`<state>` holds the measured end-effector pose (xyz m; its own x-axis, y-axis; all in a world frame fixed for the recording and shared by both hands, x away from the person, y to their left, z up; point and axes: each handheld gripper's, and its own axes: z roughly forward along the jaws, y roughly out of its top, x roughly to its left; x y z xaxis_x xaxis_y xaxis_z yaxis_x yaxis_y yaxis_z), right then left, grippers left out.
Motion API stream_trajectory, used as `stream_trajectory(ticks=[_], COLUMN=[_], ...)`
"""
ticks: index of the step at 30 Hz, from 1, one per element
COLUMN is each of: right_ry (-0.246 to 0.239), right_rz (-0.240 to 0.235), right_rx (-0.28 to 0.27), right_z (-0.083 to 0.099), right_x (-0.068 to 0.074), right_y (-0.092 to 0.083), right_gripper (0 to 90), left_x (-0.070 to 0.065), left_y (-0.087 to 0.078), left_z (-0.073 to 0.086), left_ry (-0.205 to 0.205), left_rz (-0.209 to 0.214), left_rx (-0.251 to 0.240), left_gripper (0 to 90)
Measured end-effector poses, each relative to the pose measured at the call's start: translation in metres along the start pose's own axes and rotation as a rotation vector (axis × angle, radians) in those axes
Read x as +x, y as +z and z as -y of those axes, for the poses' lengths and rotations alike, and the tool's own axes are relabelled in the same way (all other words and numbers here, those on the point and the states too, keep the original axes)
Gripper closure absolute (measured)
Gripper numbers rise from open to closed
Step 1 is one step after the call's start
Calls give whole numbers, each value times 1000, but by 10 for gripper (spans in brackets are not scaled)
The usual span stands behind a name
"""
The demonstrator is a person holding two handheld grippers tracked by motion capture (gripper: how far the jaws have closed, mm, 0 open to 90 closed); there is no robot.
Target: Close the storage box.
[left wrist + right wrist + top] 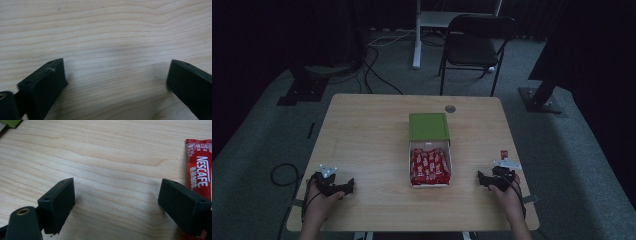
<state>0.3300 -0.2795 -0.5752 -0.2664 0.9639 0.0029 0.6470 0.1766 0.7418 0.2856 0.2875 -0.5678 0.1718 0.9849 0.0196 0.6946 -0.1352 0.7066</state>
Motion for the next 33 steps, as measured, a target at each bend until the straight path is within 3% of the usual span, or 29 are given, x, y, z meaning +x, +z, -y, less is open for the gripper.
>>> stream_trajectory(ticks=[3, 6, 9, 13, 18, 24, 29, 33], right_ry=[0, -15, -10, -16, -37, -46, -93, -100], right_rz=[-16, -28, -59, -104, -120, -156, -215, -264], right_rx=[0, -13, -45, -77, -142, -184, -205, -219], right_z=[-1, -4, -9, -17, -29, -39, -46, -50], right_x=[1, 4, 8, 15, 22, 30, 40, 48], right_y=[0, -1, -5, -13, -27, -42, -53, -59], right_gripper=[137, 139, 140, 141, 164, 164, 163, 162], left_x=[-4, -10, -17, -31, -48, -66, -82, -96], left_y=[-1, -4, -7, -12, -18, -27, -32, -38], left_z=[-2, -7, -13, -21, -33, -47, -56, -62], left_ry=[-6, 17, 36, 85, 117, 176, 228, 264], left_rz=[36, 49, 89, 146, 247, 296, 349, 397], left_rx=[-26, -53, -72, -91, -127, -184, -215, -259], left_gripper=[59, 58, 58, 57, 58, 57, 58, 57])
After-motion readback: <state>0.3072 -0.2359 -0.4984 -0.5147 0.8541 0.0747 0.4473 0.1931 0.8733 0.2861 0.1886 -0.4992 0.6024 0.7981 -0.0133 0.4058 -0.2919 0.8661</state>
